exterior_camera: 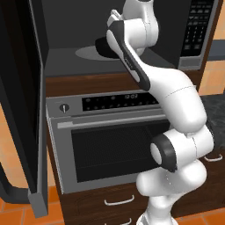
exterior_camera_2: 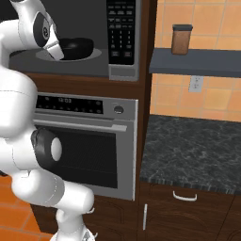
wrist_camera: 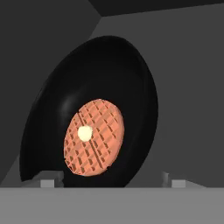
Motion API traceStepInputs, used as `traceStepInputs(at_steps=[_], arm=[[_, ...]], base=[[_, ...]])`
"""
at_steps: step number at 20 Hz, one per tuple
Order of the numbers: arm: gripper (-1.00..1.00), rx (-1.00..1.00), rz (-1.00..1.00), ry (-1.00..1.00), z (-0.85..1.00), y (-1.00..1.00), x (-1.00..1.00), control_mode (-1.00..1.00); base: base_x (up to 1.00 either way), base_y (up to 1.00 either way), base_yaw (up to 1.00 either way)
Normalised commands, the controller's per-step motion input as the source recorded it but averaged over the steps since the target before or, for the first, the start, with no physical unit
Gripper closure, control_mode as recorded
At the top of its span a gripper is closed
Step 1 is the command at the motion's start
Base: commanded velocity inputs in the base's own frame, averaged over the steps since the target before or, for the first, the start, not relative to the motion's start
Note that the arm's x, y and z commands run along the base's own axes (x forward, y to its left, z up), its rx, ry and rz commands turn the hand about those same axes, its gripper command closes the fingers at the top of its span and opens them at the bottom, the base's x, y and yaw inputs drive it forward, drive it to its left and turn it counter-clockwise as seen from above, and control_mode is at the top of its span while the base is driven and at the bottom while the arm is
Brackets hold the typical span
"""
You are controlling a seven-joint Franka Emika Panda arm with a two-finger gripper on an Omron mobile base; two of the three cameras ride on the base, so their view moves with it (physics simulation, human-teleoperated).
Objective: Open the microwave, place the bowl with waffle inside the microwave, then close the microwave door and turn it on.
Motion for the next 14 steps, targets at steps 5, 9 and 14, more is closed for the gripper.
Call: traceStepInputs(at_steps=[5, 9, 14], arm=[[-1.0, 0.01, 0.0, -0.03, 0.0, -0.01, -0.29, -1.0], [-1.0, 0.03, 0.03, -0.26, -0.03, -0.34, -1.0, -1.0], [-1.0, -0.01, 0.1, -0.24, -0.2, -0.55, -1.0, -1.0]], base=[[0.0, 0.0, 0.0], [0.0, 0.0, 0.0], [0.0, 0.0, 0.0]])
